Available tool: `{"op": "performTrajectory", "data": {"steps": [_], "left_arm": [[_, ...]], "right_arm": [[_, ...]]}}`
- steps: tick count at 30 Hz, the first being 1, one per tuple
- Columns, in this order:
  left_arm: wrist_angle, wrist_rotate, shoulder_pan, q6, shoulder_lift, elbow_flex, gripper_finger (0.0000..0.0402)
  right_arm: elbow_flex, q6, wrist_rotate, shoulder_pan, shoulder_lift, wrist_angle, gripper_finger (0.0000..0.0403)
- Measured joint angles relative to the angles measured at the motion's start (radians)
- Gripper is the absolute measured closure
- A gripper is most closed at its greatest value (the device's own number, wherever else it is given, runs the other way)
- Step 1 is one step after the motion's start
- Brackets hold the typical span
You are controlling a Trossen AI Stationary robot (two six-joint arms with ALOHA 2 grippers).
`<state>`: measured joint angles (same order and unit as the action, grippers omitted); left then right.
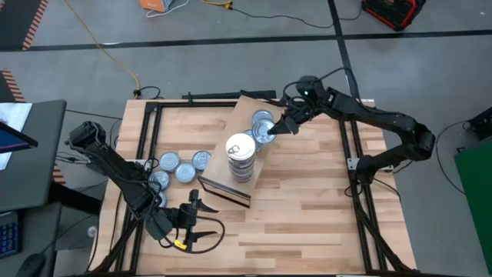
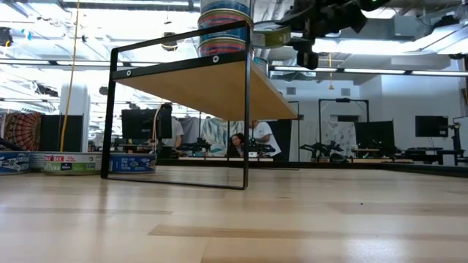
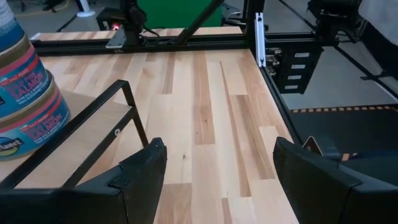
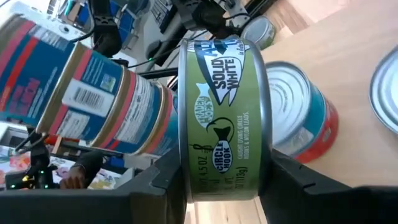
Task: Stack canned seafood by type on shelf
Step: Stack the green tuna can on top of the yellow blue tuna can on the shelf
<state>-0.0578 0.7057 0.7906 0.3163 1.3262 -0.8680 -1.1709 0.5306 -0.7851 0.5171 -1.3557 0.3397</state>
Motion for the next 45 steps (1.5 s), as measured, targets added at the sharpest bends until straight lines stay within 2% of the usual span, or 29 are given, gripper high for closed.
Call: {"op": "performTrajectory", "data": {"steps": [13,18,27,31,39,45], "left_arm": [[0.001,-0.016,-0.005,0.006,-0.001,0.0,0.0118],[0.011,-0.028,-0.005,0.016,-0.001,0.0,0.0118],[0.026,-0.029,-0.005,0.019,-0.001,0.0,0.0118],[0.026,-0.044,-0.005,0.021,-0.001,0.0,0.0118],[0.035,-0.047,-0.005,0.022,-0.005,0.0,0.0118],[0.172,-0.046,0.006,0.067,-0.083,0.0,0.0118]], "right_arm": [[-0.127,-0.01,-0.046,-0.025,-0.186,0.05,0.0223],[-0.149,-0.008,-0.057,-0.016,-0.219,0.082,0.0222],[-0.15,0.023,-0.06,-0.015,-0.234,0.091,0.015],[-0.152,0.074,-0.097,-0.007,-0.228,0.117,0.0127],[-0.222,0.04,-0.069,-0.005,-0.233,0.305,0.0121],[-0.284,-0.022,-0.037,-0.004,-0.225,0.457,0.0121]]}}
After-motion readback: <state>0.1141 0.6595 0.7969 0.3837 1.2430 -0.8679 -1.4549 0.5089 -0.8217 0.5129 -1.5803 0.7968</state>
